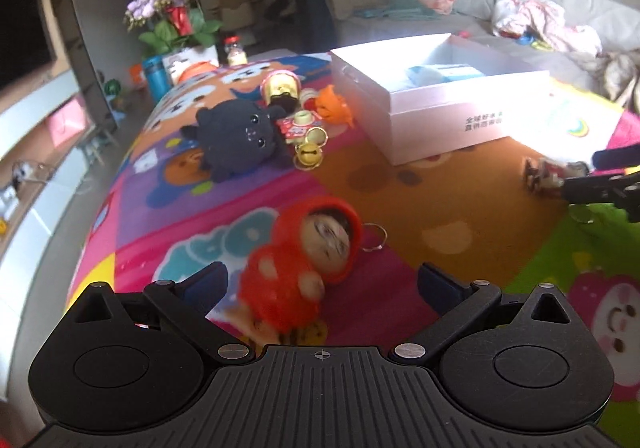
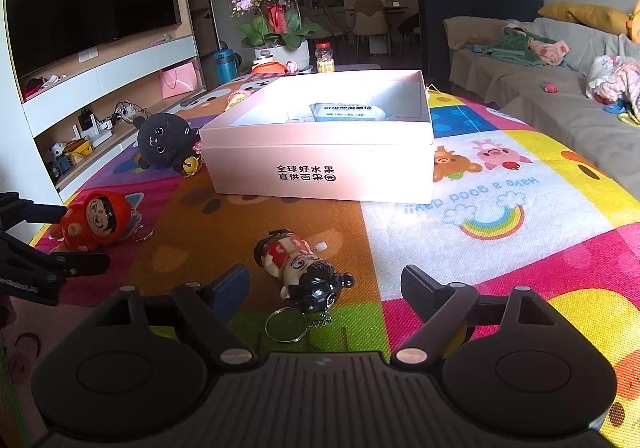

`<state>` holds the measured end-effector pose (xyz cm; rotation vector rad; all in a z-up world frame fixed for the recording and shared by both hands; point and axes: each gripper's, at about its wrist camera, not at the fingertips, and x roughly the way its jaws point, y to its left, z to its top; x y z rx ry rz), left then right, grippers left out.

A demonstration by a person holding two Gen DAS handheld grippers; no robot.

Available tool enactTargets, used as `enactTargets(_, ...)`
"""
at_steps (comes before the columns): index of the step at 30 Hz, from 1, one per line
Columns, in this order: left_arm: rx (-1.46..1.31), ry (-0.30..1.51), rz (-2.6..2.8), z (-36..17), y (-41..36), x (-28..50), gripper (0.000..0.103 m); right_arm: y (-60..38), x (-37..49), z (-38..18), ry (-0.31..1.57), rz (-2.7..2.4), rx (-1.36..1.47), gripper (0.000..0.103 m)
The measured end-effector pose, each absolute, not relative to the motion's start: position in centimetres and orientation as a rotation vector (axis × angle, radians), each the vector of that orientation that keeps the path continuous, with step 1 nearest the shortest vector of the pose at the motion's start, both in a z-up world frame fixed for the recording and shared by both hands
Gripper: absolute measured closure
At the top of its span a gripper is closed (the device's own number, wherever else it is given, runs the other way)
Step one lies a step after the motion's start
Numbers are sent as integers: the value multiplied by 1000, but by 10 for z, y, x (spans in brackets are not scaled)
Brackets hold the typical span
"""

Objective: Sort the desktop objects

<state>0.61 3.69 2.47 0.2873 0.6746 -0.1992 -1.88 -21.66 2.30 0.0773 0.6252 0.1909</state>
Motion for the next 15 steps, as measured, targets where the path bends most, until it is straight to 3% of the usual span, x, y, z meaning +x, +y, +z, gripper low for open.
enactTargets(15, 64, 751, -335, 19, 46, 4, 3, -211, -17, 22, 635, 203, 45, 18)
